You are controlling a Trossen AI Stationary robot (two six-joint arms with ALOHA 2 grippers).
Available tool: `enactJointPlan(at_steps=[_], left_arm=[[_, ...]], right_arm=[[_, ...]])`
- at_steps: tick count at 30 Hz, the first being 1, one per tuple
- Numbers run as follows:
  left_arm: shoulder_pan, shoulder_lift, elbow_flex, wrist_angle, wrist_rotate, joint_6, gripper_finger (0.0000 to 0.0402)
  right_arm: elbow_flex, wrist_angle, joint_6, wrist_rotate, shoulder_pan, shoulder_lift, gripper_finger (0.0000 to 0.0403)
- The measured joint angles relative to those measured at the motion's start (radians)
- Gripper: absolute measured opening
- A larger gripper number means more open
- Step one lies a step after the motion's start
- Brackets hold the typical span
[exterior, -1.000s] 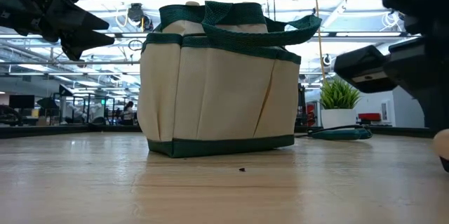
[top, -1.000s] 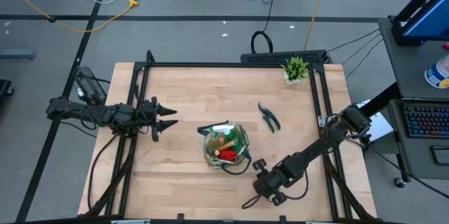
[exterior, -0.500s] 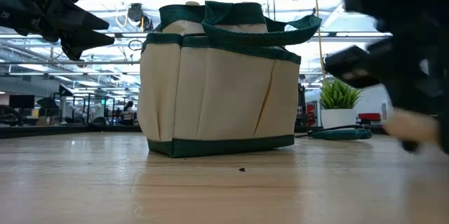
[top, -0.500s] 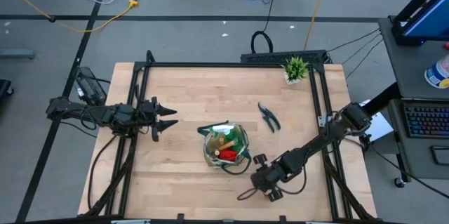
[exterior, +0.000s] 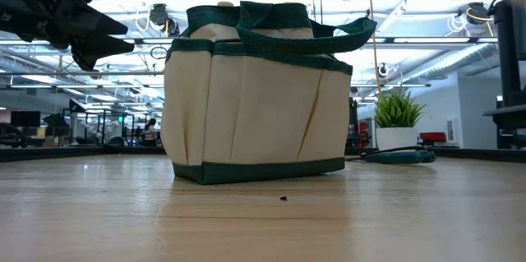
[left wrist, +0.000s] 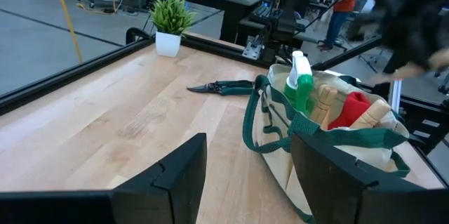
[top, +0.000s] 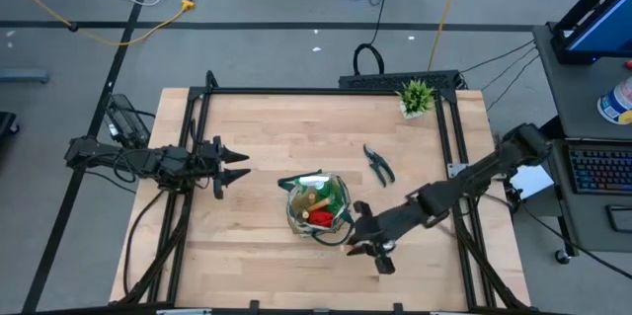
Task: Pick & Place Garden tools in Gardening bag
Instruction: Put the brown trowel into the gardening bag
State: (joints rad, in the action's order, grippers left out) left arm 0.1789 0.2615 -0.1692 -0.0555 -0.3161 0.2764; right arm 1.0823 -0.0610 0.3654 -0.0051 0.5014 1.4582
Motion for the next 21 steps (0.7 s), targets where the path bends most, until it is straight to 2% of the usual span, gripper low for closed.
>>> enactJointPlan(at_steps=[6,14,21], left_arm=[[0.0,0.0,0.0,0.0,0.0,0.0,0.0212],[0.0,0.0,0.0,0.0,0.0,0.003,0.0212],[0.0,0.0,0.0,0.0,0.0,0.015,0.0212]], right_arm=[[0.001,0.151,-0.002,-0.054,-0.019,-0.082,0.0064],[0.001,0.358,-0.047,-0.156,-0.022,-0.091,0.0064],[0.001,0.552,-0.164,-0.159,-0.03,-0.091,0.0064]])
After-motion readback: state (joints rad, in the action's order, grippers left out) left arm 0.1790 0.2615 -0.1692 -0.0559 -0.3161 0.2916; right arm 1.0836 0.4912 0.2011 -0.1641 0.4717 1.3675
